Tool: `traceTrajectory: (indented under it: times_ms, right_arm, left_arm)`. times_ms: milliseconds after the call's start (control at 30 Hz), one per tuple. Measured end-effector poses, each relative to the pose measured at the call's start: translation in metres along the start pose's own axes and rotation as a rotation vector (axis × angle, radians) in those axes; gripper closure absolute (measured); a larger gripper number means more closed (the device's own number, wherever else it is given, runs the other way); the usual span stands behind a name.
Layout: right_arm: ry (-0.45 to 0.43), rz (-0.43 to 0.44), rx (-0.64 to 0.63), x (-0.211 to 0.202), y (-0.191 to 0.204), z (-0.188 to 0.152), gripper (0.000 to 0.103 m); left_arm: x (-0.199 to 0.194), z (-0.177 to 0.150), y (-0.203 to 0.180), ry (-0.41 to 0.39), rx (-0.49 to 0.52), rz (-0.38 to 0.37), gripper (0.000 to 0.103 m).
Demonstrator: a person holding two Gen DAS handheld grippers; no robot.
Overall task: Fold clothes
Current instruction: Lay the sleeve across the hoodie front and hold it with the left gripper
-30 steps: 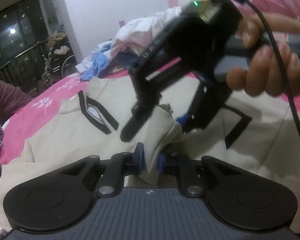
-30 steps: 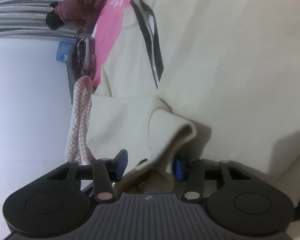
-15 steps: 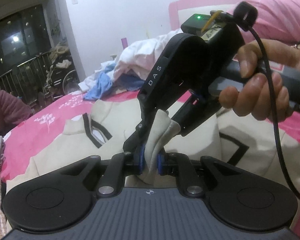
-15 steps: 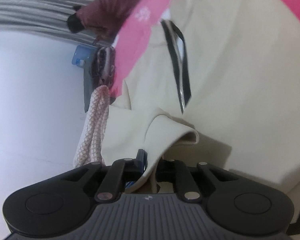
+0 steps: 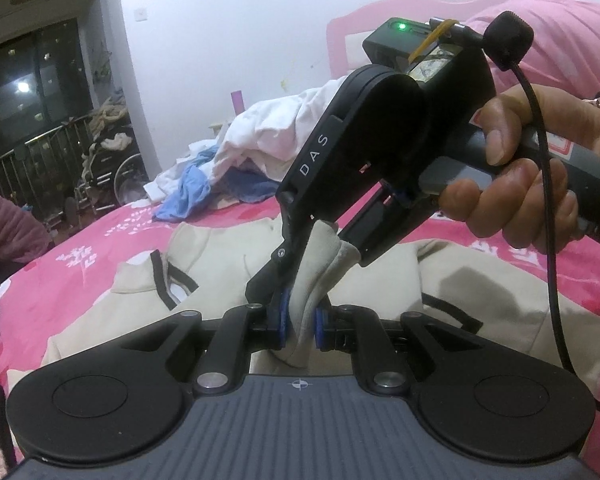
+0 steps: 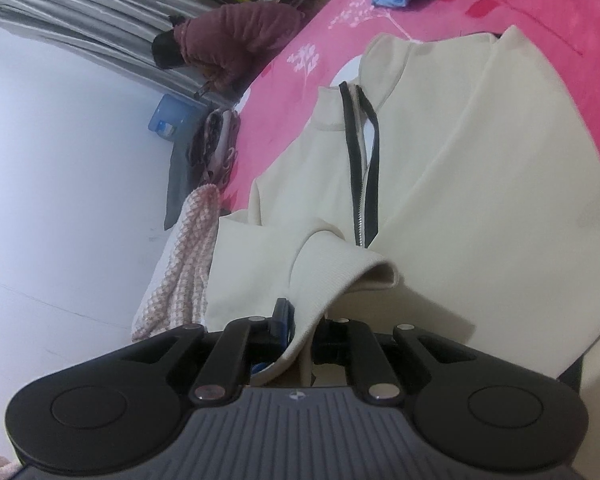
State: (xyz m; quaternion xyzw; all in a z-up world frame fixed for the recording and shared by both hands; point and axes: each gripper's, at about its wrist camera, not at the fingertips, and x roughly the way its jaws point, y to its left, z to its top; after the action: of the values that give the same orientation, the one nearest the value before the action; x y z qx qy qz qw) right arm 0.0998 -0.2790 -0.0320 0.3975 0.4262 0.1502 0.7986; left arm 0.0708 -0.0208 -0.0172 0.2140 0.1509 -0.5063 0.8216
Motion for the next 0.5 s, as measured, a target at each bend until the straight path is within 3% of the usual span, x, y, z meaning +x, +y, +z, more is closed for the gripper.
traceTrajectory:
  times_ms: [500]
  right_arm:
    - [-0.014, -0.033, -0.026, -0.0053, -0.0006, -0.0054, 0.092]
  left_arm:
    - [0.0015, 0.0013, -0.0081, 0.008, 0.01, -0.011, 0.092]
